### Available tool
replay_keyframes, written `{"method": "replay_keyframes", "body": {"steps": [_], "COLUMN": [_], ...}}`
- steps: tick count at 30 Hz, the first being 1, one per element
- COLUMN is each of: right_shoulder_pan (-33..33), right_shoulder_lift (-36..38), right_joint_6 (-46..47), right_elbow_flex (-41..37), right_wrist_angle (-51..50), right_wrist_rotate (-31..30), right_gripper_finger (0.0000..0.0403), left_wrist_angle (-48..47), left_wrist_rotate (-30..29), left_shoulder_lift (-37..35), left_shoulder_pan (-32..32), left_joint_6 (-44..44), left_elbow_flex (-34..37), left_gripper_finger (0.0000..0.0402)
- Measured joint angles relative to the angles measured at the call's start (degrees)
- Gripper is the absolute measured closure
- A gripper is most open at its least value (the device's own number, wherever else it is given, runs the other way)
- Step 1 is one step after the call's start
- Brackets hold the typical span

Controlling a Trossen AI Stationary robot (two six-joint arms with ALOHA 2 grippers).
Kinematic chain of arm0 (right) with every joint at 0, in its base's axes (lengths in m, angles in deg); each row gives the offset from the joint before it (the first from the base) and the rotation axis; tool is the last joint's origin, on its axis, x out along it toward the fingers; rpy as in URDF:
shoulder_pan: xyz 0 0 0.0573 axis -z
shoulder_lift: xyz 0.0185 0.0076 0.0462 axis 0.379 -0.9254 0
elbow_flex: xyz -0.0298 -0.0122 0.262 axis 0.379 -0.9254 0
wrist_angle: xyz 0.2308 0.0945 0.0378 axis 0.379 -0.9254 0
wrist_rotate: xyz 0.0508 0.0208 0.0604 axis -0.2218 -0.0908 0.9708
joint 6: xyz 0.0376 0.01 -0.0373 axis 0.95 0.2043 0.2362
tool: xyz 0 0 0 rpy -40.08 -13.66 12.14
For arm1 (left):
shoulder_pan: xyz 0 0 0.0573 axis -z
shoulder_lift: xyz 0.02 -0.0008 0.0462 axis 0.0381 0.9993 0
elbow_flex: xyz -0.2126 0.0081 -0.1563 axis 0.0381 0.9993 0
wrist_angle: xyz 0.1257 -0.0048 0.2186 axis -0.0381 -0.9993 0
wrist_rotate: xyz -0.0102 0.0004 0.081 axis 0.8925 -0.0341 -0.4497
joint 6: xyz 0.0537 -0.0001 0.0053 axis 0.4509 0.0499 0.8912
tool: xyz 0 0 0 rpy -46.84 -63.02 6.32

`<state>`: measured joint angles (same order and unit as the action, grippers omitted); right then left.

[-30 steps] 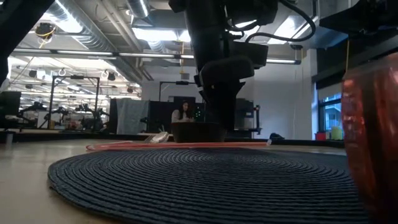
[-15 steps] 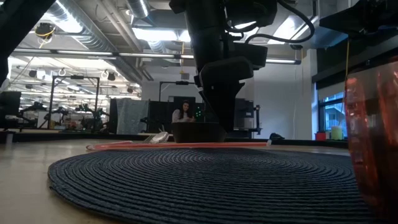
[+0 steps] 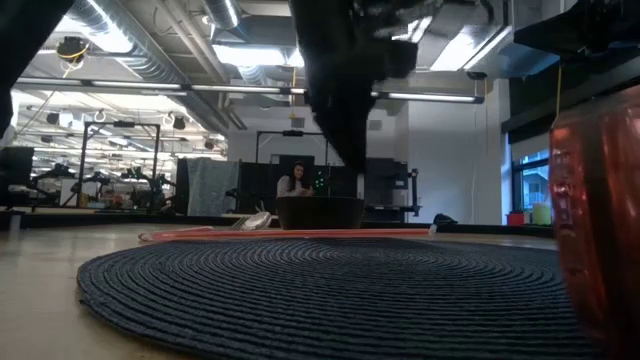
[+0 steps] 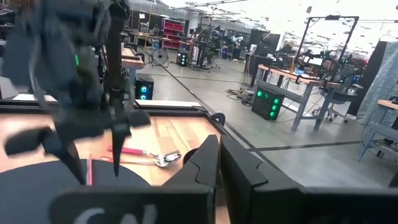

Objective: Pick & Place Utensil
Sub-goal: Adjust the brown glass on the gray mat

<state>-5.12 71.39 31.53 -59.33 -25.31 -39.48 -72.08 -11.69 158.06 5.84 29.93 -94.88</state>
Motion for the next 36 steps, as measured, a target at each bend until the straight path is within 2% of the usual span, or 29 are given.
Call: {"method": "replay_keyframes", "body": {"steps": [10,14,17,22,27,31,36], "right_shoulder_pan": [0.0,0.0,0.0,-0.6,-2.0,-5.0,-11.6], "right_shoulder_lift": [-0.3,-0.6,-3.7,-15.7,-29.7,-39.7,-51.5], "right_joint_6": [3.0,1.3,-0.8,-6.6,-9.2,-11.9,-12.0], "right_elbow_flex": [0.0,0.0,0.0,1.4,10.4,20.8,33.5], "right_wrist_angle": [-3.2,-2.5,1.4,11.5,9.8,3.6,-6.8], "right_wrist_rotate": [0.7,8.0,12.6,16.0,11.8,8.3,-3.3], "right_gripper_finger": [0.0386,0.0386,0.0386,0.0397,0.0394,0.0396,0.0399], "left_wrist_angle": [-1.7,-3.5,0.4,21.4,44.8,59.3,85.0], "left_wrist_rotate": [-0.2,-5.0,-8.8,-11.0,-14.7,-9.2,-1.3], "left_shoulder_lift": [-9.5,-12.3,-16.2,-28.1,-42.8,-55.1,-67.9], "left_shoulder_pan": [7.5,13.3,18.1,23.5,23.0,17.7,8.3], "left_joint_6": [-3.6,-4.3,-2.3,2.4,13.6,22.6,28.2], "left_elbow_flex": [0.0,3.7,11.1,27.8,45.3,59.0,76.2], "left_gripper_finger": [0.0176,0.0182,0.0195,0.0242,0.0315,0.0384,0.0400]}}
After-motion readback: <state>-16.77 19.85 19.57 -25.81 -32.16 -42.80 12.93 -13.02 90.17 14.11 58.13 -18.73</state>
